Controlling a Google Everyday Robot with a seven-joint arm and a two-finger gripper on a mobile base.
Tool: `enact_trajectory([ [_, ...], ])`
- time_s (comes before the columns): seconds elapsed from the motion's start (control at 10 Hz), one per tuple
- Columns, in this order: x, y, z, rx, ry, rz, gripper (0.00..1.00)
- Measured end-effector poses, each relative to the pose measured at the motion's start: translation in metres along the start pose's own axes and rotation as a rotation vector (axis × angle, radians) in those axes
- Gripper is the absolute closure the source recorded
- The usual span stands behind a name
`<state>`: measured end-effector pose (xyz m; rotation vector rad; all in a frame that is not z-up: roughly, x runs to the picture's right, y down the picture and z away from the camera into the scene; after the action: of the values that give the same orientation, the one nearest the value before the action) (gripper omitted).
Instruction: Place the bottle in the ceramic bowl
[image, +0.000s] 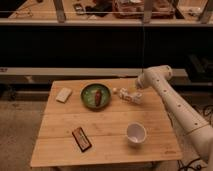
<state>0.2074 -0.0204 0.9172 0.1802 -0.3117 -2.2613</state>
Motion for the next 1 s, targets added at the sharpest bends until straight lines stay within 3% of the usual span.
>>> enact_trajectory([
  [0.2, -0.009, -0.001, 0.007, 0.011, -0.008, -0.016, 0.25],
  [0.6, -0.025, -0.026, 0.024, 0.084, -0.010, -0.051, 0.25],
  [1.0, -0.046, -0.028, 0.037, 0.093, -0.045, -0.073, 0.25],
])
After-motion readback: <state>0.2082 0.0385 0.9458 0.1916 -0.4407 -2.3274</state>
